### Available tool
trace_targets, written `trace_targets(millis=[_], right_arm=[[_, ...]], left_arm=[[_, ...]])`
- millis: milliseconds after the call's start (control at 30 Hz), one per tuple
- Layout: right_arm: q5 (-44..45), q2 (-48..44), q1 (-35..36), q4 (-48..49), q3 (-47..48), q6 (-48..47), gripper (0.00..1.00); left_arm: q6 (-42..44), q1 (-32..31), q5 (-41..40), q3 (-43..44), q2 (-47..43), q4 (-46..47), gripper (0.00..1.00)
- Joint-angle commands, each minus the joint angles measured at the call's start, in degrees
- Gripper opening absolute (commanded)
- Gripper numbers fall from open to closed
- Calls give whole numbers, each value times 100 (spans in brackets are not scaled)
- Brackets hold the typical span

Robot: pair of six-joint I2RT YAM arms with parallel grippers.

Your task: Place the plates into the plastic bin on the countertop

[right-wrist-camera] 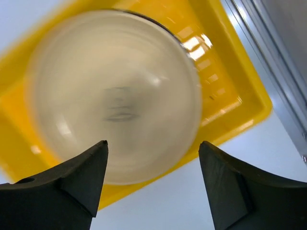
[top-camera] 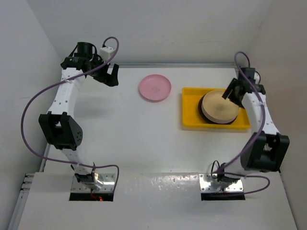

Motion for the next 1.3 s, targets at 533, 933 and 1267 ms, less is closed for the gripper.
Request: trace_targets(millis=[533, 933, 1267], right_arm=[[-75, 3204, 3747, 2535, 2527, 3898, 68], [285, 3850, 3967, 1727, 2707, 4550, 60], [356, 3533, 3941, 1981, 2064, 4620, 56]], left_arm=[[91, 321, 100, -292, -357, 102, 100], [91, 541, 284, -292, -304, 102, 100], [91, 655, 582, -292, -93, 102, 100]])
